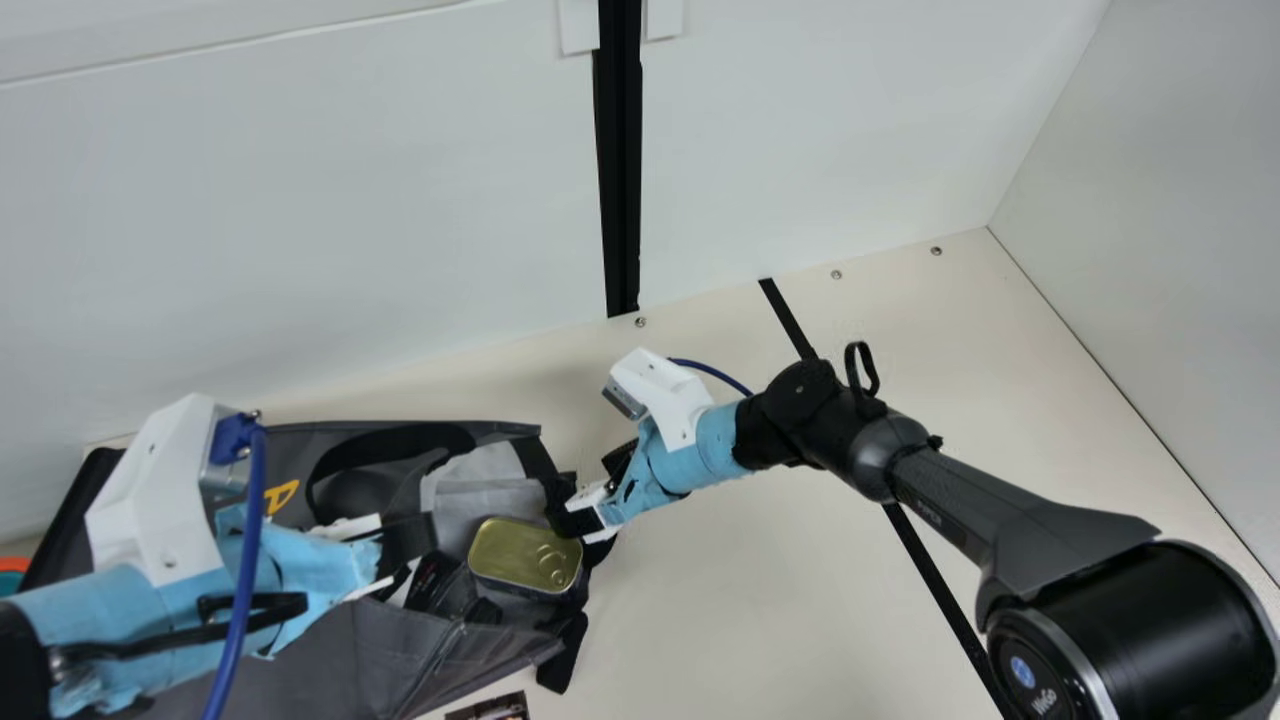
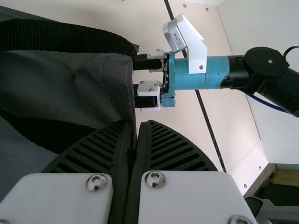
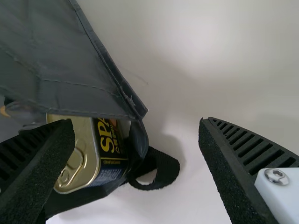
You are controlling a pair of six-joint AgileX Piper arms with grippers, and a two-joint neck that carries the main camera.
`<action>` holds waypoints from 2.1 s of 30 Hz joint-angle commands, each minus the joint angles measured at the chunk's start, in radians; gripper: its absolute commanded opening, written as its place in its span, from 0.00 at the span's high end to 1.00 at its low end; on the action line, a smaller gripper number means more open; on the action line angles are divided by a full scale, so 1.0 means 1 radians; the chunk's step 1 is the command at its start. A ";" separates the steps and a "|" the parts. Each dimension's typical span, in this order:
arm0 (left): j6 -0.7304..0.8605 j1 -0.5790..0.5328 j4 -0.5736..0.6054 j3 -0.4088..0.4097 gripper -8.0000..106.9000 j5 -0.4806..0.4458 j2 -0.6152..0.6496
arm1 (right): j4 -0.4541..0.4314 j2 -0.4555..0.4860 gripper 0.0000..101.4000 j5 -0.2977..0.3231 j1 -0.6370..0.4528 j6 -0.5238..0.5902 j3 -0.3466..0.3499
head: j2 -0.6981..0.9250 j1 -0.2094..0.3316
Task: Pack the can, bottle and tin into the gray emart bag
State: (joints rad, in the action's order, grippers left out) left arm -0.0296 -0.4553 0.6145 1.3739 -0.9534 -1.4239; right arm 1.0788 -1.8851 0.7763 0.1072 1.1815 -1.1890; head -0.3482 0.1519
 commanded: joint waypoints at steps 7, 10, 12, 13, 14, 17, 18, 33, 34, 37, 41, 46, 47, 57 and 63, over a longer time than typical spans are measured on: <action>0.000 0.000 0.000 0.000 0.84 0.000 0.000 | 0.041 -0.044 0.10 -0.004 0.018 0.012 -0.021 | -0.001 0.023; 0.000 0.000 0.000 0.000 0.84 0.000 0.000 | 0.054 -0.060 0.10 -0.005 0.026 0.014 -0.032 | -0.001 0.023; 0.000 0.000 0.000 0.000 0.84 0.000 0.000 | 0.062 -0.070 0.10 -0.005 0.030 0.015 -0.039 | -0.001 0.023; 0.000 0.000 0.000 0.000 0.84 0.000 0.000 | 0.066 -0.075 0.10 -0.005 0.033 0.016 -0.043 | -0.001 0.023; 0.000 0.000 0.000 0.000 0.84 0.000 0.000 | 0.070 -0.079 0.10 -0.005 0.035 0.016 -0.046 | -0.001 0.023; 0.000 0.000 0.000 0.000 0.84 0.000 0.000 | 0.079 -0.091 0.10 -0.005 0.042 0.017 -0.056 | -0.001 0.023; 0.000 0.000 0.000 0.000 0.84 0.000 0.000 | 0.082 -0.094 0.10 -0.004 0.043 0.017 -0.059 | -0.001 0.023; 0.000 0.000 0.000 0.000 0.84 0.000 0.000 | 0.118 -0.122 0.83 0.015 0.051 0.004 -0.071 | -0.001 0.023; 0.000 0.000 0.000 0.000 0.84 0.000 0.000 | 0.122 -0.122 0.89 0.019 0.051 0.001 -0.070 | -0.001 0.023; 0.000 0.000 0.000 0.000 0.84 0.000 0.000 | 0.134 -0.121 1.00 0.030 0.049 -0.009 -0.065 | -0.001 0.023; 0.000 0.000 0.000 0.000 0.84 0.000 0.000 | 0.148 -0.117 1.00 0.043 0.046 -0.023 -0.058 | -0.001 0.023; 0.000 0.000 0.000 0.000 0.84 0.000 0.000 | 0.171 -0.110 1.00 0.060 0.036 -0.041 -0.050 | -0.001 0.023; 0.000 0.000 0.000 0.000 0.84 0.000 0.000 | 0.177 -0.109 1.00 0.064 0.033 -0.045 -0.048 | -0.001 0.023; 0.000 0.001 0.000 -0.020 0.84 -0.001 0.021 | 0.237 -0.076 1.00 0.103 0.001 -0.079 -0.020 | -0.001 0.023; 0.010 0.004 0.022 -0.025 0.84 0.023 0.021 | 0.258 -0.044 1.00 0.127 -0.024 -0.094 0.007 | -0.001 0.023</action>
State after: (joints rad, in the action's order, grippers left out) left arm -0.0211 -0.4528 0.6309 1.3496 -0.9363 -1.4003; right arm 1.3316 -1.9348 0.8973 0.0870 1.0883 -1.1860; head -0.3467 0.1519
